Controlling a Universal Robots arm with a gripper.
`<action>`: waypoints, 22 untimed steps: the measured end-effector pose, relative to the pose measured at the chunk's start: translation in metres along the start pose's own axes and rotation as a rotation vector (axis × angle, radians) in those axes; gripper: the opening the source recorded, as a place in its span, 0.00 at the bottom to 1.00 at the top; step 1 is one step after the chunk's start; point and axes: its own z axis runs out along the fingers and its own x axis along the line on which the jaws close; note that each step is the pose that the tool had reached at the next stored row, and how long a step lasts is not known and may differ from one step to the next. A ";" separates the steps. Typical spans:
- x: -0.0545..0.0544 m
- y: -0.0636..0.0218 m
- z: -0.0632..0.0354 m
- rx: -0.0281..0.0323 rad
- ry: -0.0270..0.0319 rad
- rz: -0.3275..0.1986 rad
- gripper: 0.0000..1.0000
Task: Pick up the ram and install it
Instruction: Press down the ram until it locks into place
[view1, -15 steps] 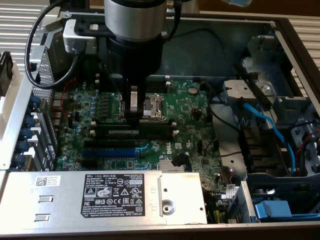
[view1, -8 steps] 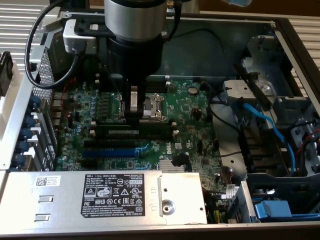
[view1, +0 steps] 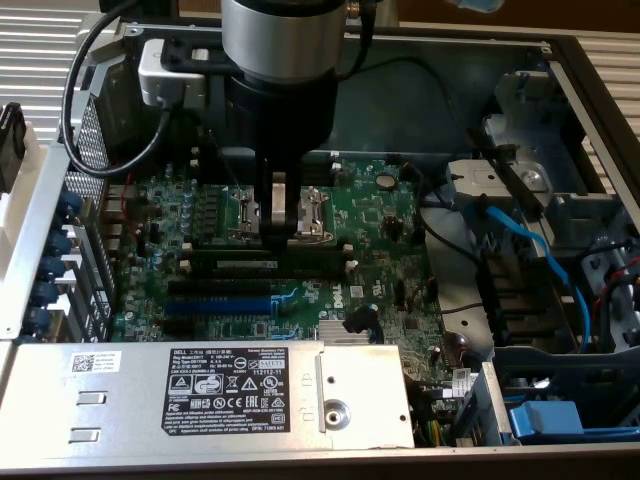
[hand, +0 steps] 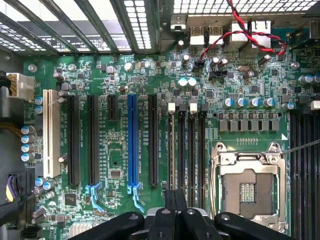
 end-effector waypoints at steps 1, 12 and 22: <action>0.000 0.0000 0.0000 0.0000 0.0000 0.000 0.10; -0.001 -0.0046 0.0002 -0.0005 0.0016 0.000 0.10; -0.002 -0.0048 0.0019 -0.0007 0.0064 0.000 0.10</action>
